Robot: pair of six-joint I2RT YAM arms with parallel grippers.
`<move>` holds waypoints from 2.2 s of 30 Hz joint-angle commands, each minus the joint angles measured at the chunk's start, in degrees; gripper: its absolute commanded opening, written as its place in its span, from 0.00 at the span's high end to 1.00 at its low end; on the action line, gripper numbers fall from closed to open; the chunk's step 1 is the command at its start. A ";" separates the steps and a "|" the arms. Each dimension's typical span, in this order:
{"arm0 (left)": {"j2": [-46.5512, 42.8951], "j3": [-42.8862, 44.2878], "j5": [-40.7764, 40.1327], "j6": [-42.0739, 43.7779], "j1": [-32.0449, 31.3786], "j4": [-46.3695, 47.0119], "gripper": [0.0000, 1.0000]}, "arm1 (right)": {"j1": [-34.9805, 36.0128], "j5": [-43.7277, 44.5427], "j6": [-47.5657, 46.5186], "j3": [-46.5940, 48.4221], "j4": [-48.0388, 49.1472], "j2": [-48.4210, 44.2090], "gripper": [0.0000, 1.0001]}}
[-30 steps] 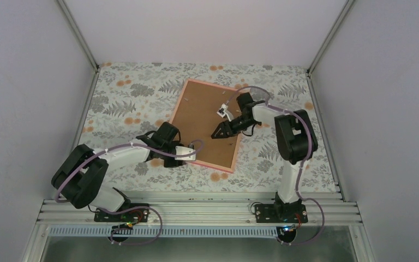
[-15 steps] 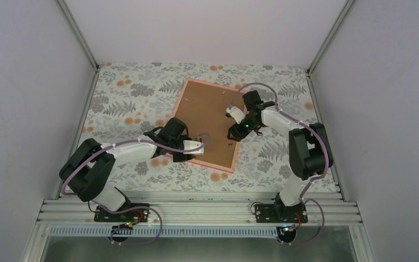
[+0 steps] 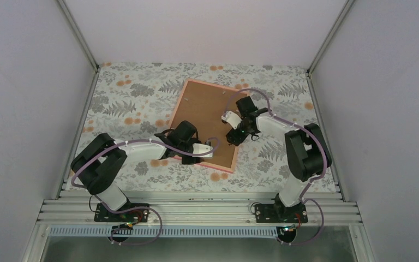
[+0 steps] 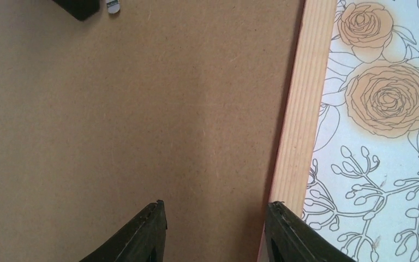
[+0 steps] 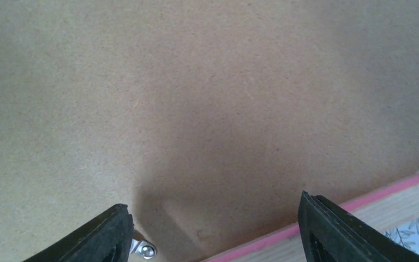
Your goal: Put the photo into the frame
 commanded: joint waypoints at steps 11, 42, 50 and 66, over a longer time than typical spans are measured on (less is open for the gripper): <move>7.42 3.06 0.18 2.39 -1.11 -3.84 0.49 | 0.99 7.16 -10.84 -6.33 -1.82 -0.81 0.19; 2.84 3.85 1.13 -0.35 -1.11 -7.63 0.55 | -5.59 -1.63 -9.27 16.51 -11.51 2.77 0.13; 5.65 5.86 -0.11 -1.32 -1.02 -5.41 0.51 | -8.47 2.09 -2.51 25.56 -8.77 12.13 0.13; 6.77 17.99 3.38 -8.28 -1.02 -7.22 0.54 | -9.34 6.93 -0.64 32.21 -5.90 20.93 0.14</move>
